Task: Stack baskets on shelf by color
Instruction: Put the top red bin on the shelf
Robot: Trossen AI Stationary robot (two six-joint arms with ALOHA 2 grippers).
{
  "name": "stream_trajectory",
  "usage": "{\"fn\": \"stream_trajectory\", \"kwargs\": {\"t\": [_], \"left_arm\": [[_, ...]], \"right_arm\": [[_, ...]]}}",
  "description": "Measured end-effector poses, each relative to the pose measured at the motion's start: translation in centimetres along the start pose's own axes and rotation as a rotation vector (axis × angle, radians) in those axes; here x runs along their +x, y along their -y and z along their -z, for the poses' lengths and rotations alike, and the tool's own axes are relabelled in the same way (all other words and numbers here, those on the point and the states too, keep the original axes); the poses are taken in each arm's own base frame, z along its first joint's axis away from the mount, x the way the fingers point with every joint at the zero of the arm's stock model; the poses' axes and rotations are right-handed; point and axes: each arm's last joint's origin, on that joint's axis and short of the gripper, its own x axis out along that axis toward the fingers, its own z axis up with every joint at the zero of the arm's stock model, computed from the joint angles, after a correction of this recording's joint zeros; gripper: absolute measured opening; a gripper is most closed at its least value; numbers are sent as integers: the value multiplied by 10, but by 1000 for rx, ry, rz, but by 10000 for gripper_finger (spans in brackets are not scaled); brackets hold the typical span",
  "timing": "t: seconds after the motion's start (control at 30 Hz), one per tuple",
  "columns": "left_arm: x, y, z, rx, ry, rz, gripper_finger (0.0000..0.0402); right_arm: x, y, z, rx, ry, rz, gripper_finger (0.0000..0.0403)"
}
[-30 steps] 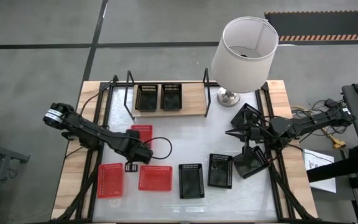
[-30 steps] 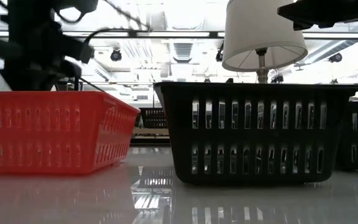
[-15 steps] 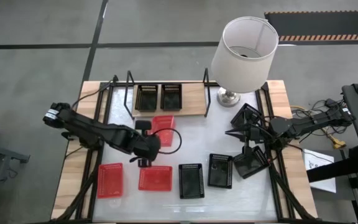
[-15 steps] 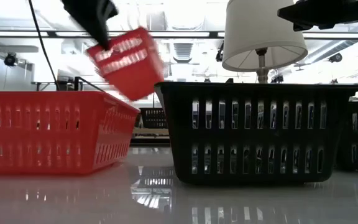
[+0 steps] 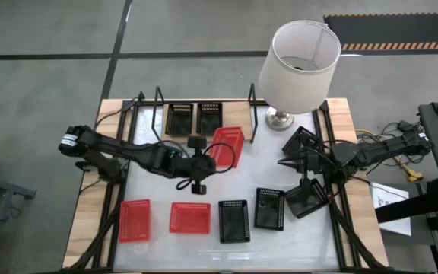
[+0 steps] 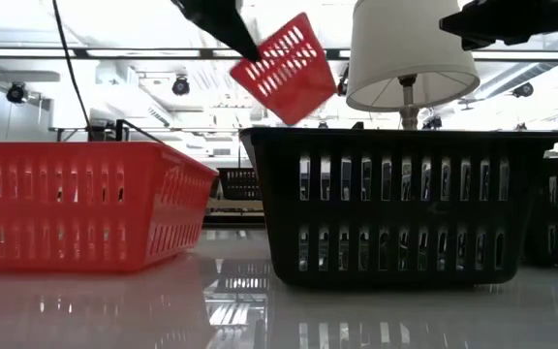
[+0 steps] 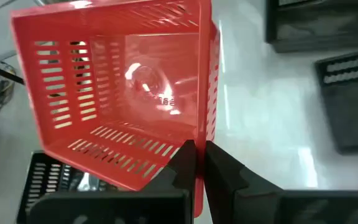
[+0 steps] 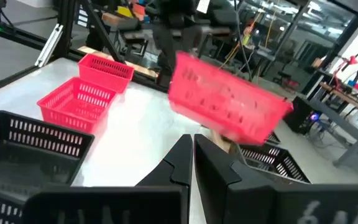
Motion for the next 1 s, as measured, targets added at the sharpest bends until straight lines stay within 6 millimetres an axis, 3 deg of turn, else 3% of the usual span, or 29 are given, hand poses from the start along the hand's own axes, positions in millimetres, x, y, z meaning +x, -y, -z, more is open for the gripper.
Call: {"fn": "stream_trajectory", "kwargs": {"t": [0.2,0.37,0.77,1.0], "left_arm": [[40,-19,4,-41,-74,-62,0],[61,-32,2,-59,-48,-106,0],[86,-71,1,-187,29,-211,0],[103,-82,8,-217,20,-241,0]], "right_arm": [[-2,0,2,11,-19,-6,9],[-4,0,2,11,-20,-6,9],[-5,1,2,11,-21,-3,9],[-5,1,2,11,-21,-3,9]]}}
